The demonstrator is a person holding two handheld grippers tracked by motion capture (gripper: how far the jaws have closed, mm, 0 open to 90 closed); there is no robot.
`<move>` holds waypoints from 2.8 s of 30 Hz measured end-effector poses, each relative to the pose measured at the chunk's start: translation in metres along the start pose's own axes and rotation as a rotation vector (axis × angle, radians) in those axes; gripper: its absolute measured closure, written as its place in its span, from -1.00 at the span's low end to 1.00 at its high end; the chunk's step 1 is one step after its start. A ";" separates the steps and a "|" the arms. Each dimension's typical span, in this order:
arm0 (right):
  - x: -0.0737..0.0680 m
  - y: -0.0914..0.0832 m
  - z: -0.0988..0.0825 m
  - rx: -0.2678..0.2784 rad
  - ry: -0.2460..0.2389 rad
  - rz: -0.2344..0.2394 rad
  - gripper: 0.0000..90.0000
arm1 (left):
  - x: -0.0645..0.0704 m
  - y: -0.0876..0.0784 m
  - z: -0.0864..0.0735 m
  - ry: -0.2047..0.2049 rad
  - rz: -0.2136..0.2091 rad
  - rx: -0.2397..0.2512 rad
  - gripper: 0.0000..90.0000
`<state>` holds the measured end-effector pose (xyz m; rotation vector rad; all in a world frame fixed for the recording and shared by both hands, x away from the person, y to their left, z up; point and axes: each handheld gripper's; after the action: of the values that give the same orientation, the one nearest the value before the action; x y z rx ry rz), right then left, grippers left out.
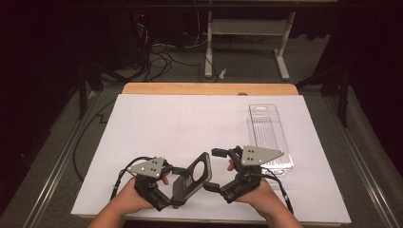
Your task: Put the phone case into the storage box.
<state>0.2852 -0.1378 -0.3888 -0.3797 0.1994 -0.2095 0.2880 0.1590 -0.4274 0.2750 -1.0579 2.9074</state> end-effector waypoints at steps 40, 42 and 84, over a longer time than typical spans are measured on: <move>0.000 0.006 -0.002 0.035 0.001 0.106 -0.74 | 0.001 0.008 0.004 0.017 -0.049 -0.009 -0.72; 0.000 0.006 -0.003 0.035 0.004 0.105 -0.74 | 0.001 0.008 0.004 0.018 -0.049 -0.009 -0.72; -0.004 0.007 -0.002 0.032 0.040 0.078 -0.69 | 0.002 0.012 0.004 -0.006 -0.024 -0.013 -0.75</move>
<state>0.2825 -0.1316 -0.3924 -0.3353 0.2493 -0.1435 0.2856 0.1475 -0.4319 0.2937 -1.0659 2.8795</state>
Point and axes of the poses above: each handheld gripper's, and its own axes: y roughly forward along the jaws, z roughly out of its top, x roughly to its right, and after that the axes turned 14 degrees about -x, right-handed
